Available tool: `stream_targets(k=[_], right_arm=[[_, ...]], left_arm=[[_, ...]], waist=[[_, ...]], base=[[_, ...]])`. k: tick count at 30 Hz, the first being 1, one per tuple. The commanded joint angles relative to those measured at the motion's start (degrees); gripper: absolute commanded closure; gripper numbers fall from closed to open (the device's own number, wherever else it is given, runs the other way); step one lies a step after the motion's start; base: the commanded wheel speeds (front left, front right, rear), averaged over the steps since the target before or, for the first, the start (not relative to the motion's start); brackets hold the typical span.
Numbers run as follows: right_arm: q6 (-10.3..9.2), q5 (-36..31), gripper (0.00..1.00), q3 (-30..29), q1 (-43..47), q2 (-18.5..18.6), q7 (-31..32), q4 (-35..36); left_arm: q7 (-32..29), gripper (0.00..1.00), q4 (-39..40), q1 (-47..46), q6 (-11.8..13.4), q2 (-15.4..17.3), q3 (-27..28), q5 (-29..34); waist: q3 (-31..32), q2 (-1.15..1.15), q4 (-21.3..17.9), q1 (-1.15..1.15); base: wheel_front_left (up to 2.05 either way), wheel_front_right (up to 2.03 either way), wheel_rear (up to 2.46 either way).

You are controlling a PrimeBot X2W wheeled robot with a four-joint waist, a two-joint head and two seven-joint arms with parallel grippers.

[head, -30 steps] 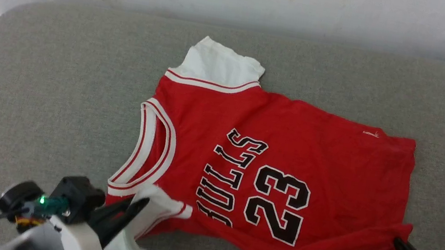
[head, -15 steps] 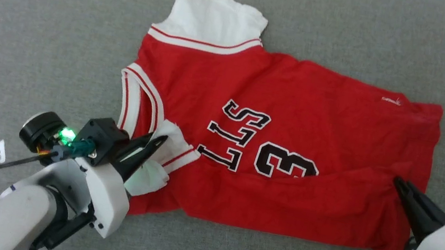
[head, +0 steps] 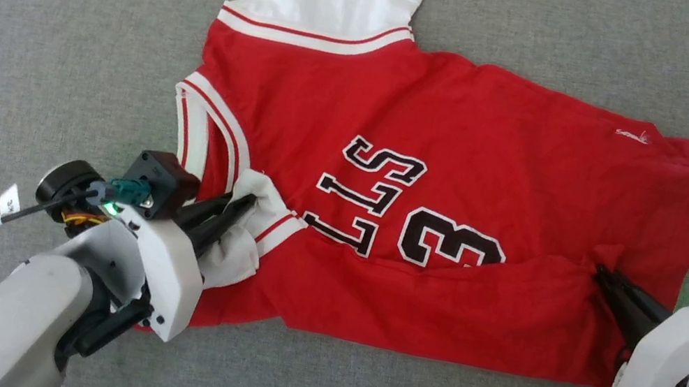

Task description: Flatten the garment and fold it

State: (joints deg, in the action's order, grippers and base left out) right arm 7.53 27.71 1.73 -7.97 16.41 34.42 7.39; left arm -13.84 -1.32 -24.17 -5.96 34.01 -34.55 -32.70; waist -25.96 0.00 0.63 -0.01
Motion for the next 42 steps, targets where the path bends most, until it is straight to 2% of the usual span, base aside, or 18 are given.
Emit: stream_targets(k=[1,3,4,5,6,7,14,18,23,26,29,32,34,38,42], right_arm=[[-0.04,0.01,1.00,0.36,0.12,-0.11,0.95,-1.07],[-0.04,0.10,1.00,-0.04,0.27,-0.43,1.57,-1.28],[-0.04,0.13,0.62,-0.34,0.35,-0.70,1.86,-1.37],[-0.04,0.14,0.00,-0.32,0.38,-0.83,1.98,-1.26],[-0.04,0.31,0.00,-0.49,0.38,-1.14,1.74,-1.05],[-0.04,0.48,0.00,-0.78,0.37,-1.54,1.41,-0.89],[-0.04,1.57,0.00,-1.57,2.20,-1.80,-0.04,1.61],[-0.04,1.40,0.00,-3.62,4.42,-2.26,-3.41,4.56],[-0.04,-2.37,0.00,-7.27,7.46,-4.83,-12.02,8.07],[-0.04,-5.63,0.00,-8.96,9.08,-7.25,-18.24,9.49],[-0.04,-9.11,0.00,-10.40,10.64,-10.25,-25.47,10.20],[-0.04,-11.71,0.00,-10.61,11.85,-11.52,-30.06,10.18],[-0.04,-13.81,0.00,-11.17,13.10,-12.60,-33.97,9.32],[-0.04,-14.37,0.00,-11.75,15.82,-13.45,-39.08,6.45],[-0.04,-12.04,0.00,-11.75,18.47,-13.50,-42.81,2.70]], left_arm=[[-1.53,1.00,-1.89,0.96,0.05,-0.53,-1.04,-0.41],[-1.96,1.00,-1.99,1.19,0.65,-0.71,-0.86,-0.88],[-1.93,0.91,-1.98,1.30,1.02,-0.81,-0.67,-1.05],[-1.64,0.72,-1.99,1.43,1.47,-0.99,-0.37,-1.25],[-1.37,0.44,-2.04,1.57,1.86,-1.11,-0.14,-1.34],[-0.85,0.00,-2.00,1.71,2.11,-1.27,0.14,-1.53],[5.03,0.00,-0.45,4.96,4.33,-2.68,3.49,-4.28],[11.03,0.00,1.68,8.38,7.80,-3.18,6.92,-4.59],[19.95,0.00,5.45,13.12,13.48,-4.37,11.13,-2.94],[25.55,0.00,7.74,15.95,15.95,-5.98,13.19,-2.08],[28.23,0.00,9.62,18.77,17.74,-7.96,15.38,-0.17],[28.70,0.00,10.47,20.88,18.32,-9.41,16.94,1.62],[28.78,0.00,12.47,22.63,18.44,-11.97,19.76,4.08],[28.81,0.00,14.46,28.22,16.29,-17.10,23.92,8.52],[28.82,0.00,14.49,33.45,13.44,-22.10,27.33,11.07]], waist=[[0.12,0.00,0.02,0.01],[0.39,0.00,-0.01,0.01],[0.52,0.00,-0.04,0.01],[0.73,0.00,-0.06,0.01],[0.93,0.00,-0.11,0.01],[1.19,0.00,-0.17,0.01],[4.99,0.00,-0.32,0.01],[7.94,0.00,-0.21,0.01],[10.78,0.00,-0.05,0.01],[11.95,0.00,0.05,0.01],[13.09,0.00,0.19,0.01],[13.87,0.00,0.31,0.01],[14.75,0.00,0.45,0.01],[16.84,0.00,0.66,0.01],[18.71,0.00,0.85,0.01]], base=[[0.00,0.00,0.00],[0.00,0.00,0.00],[0.00,0.00,0.00],[0.00,0.00,0.00],[0.00,0.00,0.00],[0.00,0.00,0.00],[0.00,0.00,0.00],[0.00,0.00,0.00],[0.00,0.00,0.00],[0.00,0.00,0.00],[0.00,0.00,0.00],[0.00,0.00,0.00],[0.00,0.00,0.00],[0.00,0.00,0.00],[0.00,0.00,0.00]])
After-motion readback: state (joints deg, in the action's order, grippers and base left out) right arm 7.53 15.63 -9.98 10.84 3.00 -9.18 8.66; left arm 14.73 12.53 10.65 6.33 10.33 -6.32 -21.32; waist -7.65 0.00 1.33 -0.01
